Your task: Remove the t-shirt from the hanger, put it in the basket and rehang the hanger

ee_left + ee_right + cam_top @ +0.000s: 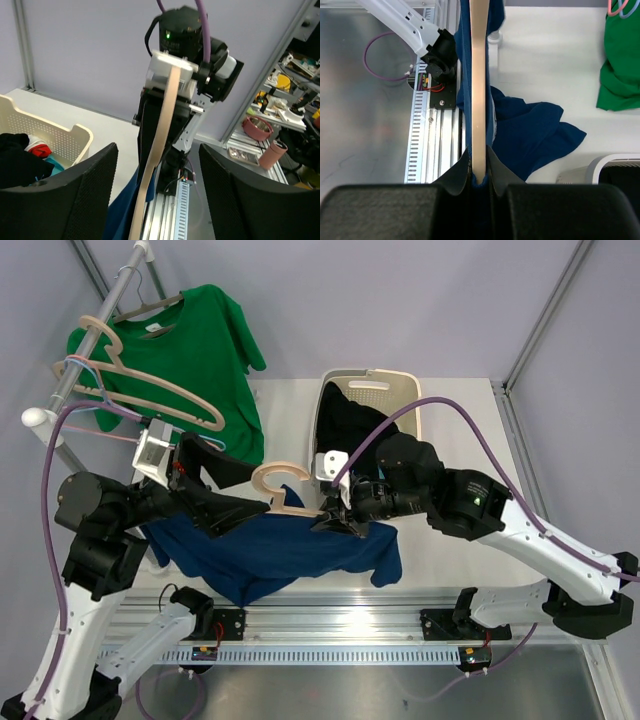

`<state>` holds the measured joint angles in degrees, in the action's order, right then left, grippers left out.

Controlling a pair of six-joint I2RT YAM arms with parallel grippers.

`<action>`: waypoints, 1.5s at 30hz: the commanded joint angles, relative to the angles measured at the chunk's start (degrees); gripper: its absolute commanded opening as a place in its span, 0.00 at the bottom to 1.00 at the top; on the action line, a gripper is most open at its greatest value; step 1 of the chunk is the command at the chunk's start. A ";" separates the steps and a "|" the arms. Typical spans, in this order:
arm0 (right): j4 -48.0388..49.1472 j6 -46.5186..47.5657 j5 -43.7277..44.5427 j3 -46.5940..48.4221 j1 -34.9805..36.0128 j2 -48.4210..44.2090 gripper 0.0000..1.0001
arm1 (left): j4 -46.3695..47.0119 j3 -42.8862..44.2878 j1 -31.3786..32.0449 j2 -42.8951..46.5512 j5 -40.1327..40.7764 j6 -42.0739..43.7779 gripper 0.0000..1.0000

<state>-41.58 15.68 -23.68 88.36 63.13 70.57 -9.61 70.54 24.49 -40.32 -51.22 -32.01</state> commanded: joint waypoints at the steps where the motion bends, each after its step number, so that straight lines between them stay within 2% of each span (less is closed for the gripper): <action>1: 3.97 -0.65 -1.10 1.38 -0.20 -2.54 0.00 | 2.84 -2.51 0.03 -0.29 -7.13 1.33 0.70; 5: 2.21 -1.97 -1.89 3.92 -0.29 -1.48 0.00 | 2.75 -4.27 0.03 -1.69 -7.85 4.23 0.73; 10: 0.98 -2.06 -1.89 4.37 -0.29 -0.96 0.00 | 2.22 -4.98 0.12 -4.33 -3.99 6.61 0.67; 11: 1.06 -2.23 -1.98 4.28 -0.29 -0.69 0.00 | 2.22 -4.80 0.12 -5.03 -3.63 6.78 0.61; 12: 1.41 -2.41 -1.90 4.11 -0.29 -0.69 0.00 | 2.14 -4.54 0.38 -5.65 -3.88 6.96 0.46; 16: 2.30 -3.38 -1.72 4.63 -0.82 0.45 0.00 | 2.14 -4.10 1.61 -8.20 -4.68 7.31 0.31; 17: 1.95 -3.81 -1.89 5.07 -1.08 0.80 0.00 | 2.14 -4.18 1.79 -8.72 -4.68 7.31 0.23; 18: 0.99 -4.08 -2.24 6.03 -1.52 1.85 0.00 | 2.22 -4.01 2.14 -9.08 -4.76 7.49 0.05; 19: 0.98 -4.08 -2.33 6.56 -1.52 2.29 0.00 | 2.22 -4.01 2.31 -9.08 -4.42 7.40 0.00; 23: -0.25 -4.26 -2.15 7.18 -2.57 3.53 0.00 | 2.57 -3.22 3.19 -9.17 -3.97 5.82 0.00; 24: 0.01 -4.34 -3.38 6.66 -2.93 3.35 0.00 | 2.57 -2.44 3.28 -9.60 -5.19 5.04 0.07; 25: 0.18 -4.43 -4.08 6.39 -3.71 3.18 0.00 | 2.57 -2.17 3.37 -9.87 -5.90 4.68 0.24; 26: 0.62 -4.78 -4.44 6.22 -4.07 2.91 0.00 | 2.57 -1.90 3.37 -10.04 -6.34 4.50 0.48; 27: 0.80 -4.87 -4.97 6.13 -4.25 2.65 0.00 | 2.57 -1.90 3.54 -9.96 -6.35 4.50 0.49; 32: 0.28 -4.87 -6.38 6.47 -5.04 2.30 0.00 | 2.66 -1.99 3.63 -10.57 -6.61 4.76 0.45; 33: 0.36 -4.96 -5.94 6.65 -5.04 2.21 0.00 | 2.58 -2.08 3.72 -10.66 -6.87 5.02 0.40; 34: 0.36 -5.05 -5.94 6.65 -5.04 2.12 0.00 | 2.57 -2.08 3.72 -10.84 -6.70 4.94 0.32; 35: 0.28 -5.05 -5.94 6.65 -5.21 2.03 0.00 | 2.57 -2.08 3.72 -10.92 -6.44 5.03 0.04; 36: 0.19 -5.05 -6.37 6.65 -5.13 2.12 0.00 | 2.49 -2.16 3.72 -10.93 -5.22 4.85 0.00; 41: 0.09 -5.31 -5.41 5.60 -5.65 2.12 0.02 | 2.49 -1.82 3.81 -9.70 -1.43 5.03 0.00; 42: 0.62 -5.57 -4.89 4.82 -5.74 1.77 0.26 | 2.49 -1.55 3.72 -9.52 0.14 4.59 0.00; 44: 2.99 -7.24 -1.04 3.85 -5.92 -0.06 0.58 | 2.40 -0.33 3.72 -9.26 1.38 4.06 0.00; 45: 3.61 -7.68 0.46 2.54 -6.00 -1.21 0.90 | 2.49 0.12 3.72 -9.17 2.34 3.54 0.00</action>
<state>-44.18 9.41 -26.39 91.88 57.82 73.52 -8.45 67.18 28.36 -50.48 -53.36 -27.20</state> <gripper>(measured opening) 0.566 0.050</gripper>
